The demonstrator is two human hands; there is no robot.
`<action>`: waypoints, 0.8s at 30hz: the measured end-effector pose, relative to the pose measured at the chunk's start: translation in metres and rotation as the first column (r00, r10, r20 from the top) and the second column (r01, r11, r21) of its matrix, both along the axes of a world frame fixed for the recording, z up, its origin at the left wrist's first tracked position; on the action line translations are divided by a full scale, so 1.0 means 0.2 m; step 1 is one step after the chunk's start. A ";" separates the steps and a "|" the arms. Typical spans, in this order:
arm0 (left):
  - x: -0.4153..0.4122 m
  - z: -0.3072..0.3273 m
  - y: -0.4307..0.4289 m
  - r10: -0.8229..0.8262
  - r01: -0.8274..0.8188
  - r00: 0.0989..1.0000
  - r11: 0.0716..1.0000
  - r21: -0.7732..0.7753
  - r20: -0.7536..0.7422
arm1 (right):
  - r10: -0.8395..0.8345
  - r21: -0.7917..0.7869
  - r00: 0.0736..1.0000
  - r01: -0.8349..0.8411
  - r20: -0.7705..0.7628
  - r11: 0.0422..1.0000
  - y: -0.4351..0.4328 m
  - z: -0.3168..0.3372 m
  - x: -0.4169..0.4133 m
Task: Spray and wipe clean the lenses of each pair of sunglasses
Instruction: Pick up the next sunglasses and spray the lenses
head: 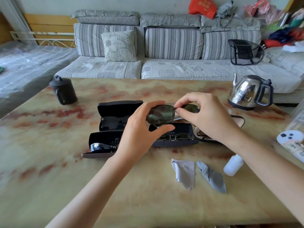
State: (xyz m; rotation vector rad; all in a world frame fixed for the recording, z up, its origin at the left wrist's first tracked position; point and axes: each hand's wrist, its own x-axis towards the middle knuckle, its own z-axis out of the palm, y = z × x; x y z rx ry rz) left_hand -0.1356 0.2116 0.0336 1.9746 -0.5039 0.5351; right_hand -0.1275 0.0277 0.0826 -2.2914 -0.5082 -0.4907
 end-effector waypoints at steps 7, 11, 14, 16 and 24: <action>-0.15 0.05 0.00 -0.014 0.015 1.000 0.997 -0.073 0.011 | 0.123 0.106 0.988 -0.113 -0.094 0.988 -0.03 0.06 -0.15; -0.25 0.08 0.03 -0.006 0.001 1.000 0.985 -0.171 -0.030 | 0.273 0.222 0.930 -0.221 -0.244 0.950 -0.16 0.02 -0.20; -0.32 0.07 0.07 -0.031 0.012 0.997 0.970 -0.243 -0.075 | 0.344 0.383 0.905 -0.233 -0.250 0.894 -0.21 -0.07 -0.24; -0.36 0.06 0.08 -0.058 0.031 0.994 0.964 -0.265 -0.097 | 0.410 0.553 0.888 -0.239 -0.208 0.798 -0.21 -0.11 -0.26; -0.46 0.02 0.09 -0.109 0.035 0.975 0.935 -0.353 -0.192 | 0.461 0.682 0.867 -0.221 -0.191 0.698 -0.18 -0.17 -0.31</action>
